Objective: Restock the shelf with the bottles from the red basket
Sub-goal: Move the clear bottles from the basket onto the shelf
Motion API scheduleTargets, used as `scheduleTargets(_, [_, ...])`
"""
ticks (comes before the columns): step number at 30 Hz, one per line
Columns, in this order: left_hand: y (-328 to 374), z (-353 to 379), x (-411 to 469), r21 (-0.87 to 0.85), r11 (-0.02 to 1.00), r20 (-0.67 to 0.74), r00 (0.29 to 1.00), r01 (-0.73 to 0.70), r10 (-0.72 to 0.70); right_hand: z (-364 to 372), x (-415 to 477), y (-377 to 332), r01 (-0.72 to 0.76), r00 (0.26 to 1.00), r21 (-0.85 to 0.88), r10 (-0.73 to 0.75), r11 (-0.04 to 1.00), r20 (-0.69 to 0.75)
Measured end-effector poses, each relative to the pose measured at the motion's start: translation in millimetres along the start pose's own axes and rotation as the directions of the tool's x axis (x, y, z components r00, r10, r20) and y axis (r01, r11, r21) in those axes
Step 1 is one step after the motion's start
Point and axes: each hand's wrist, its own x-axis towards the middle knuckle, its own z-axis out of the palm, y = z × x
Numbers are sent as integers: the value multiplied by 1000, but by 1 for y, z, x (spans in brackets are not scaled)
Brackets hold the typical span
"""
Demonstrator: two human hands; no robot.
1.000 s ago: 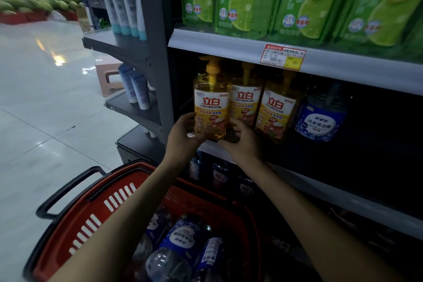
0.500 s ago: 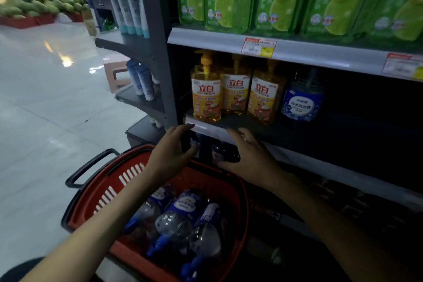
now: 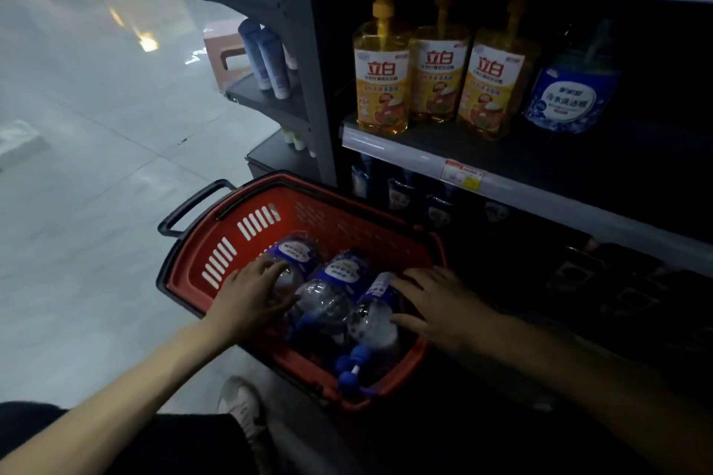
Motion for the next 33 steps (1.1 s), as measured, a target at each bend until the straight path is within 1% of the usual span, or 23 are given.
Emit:
scheduleTargets(2, [-13, 9, -8, -84, 995, 53, 997, 58, -53, 15, -1, 2, 34, 999, -73, -34, 997, 7])
scheduleTargets(3, [-15, 11, -10, -105, 992, 52, 996, 74, -69, 22, 0, 4, 35, 999, -80, -36, 996, -15])
scheduleTargets(7, [-16, 17, -9, -105, 994, -41, 998, 34, -39, 39, 1, 10, 34, 989, -32, -38, 999, -143])
scheduleTargets(12, [-22, 19, -5, -101, 995, -50, 999, 4, -9, 39, 4, 5, 46, 982, -67, -57, 997, -179])
scheduleTargets(17, [-26, 9, -3, -61, 998, -79, 997, 15, -19, 38, 13, -4, 60, 991, -100, -72, 993, -116])
scheduleTargets(20, [-29, 1, -3, -71, 996, -84, 995, 52, -58, 30, 20, -15, 52, 997, -112, -59, 992, -57])
scheduleTargets(22, [-32, -3, -4, -69, 995, -81, 994, 65, -71, 22, 26, -23, 60, 998, -79, -59, 995, 14])
scheduleTargets(24, [-35, -5, -4, -49, 997, -69, 995, 64, -68, 11, 34, -30, 78, 994, 8, -79, 997, 80])
scheduleTargets(27, [-37, -3, -2, 7, 1000, -39, 999, 16, -16, -6, 49, -41, 96, 975, 198, -133, 975, 178])
scheduleTargets(28, [-36, -3, -2, 20, 1000, -39, 999, -6, 7, -10, 54, -46, 101, 965, 219, -149, 970, 216])
scheduleTargets(31, [-33, 1, -2, 60, 993, -83, 991, -103, 108, -12, 68, -60, 144, 935, 164, -189, 976, 301])
scheduleTargets(33, [-27, 2, -3, 70, 987, -112, 982, -142, 149, -17, 72, -67, 164, 908, 121, -198, 979, 369])
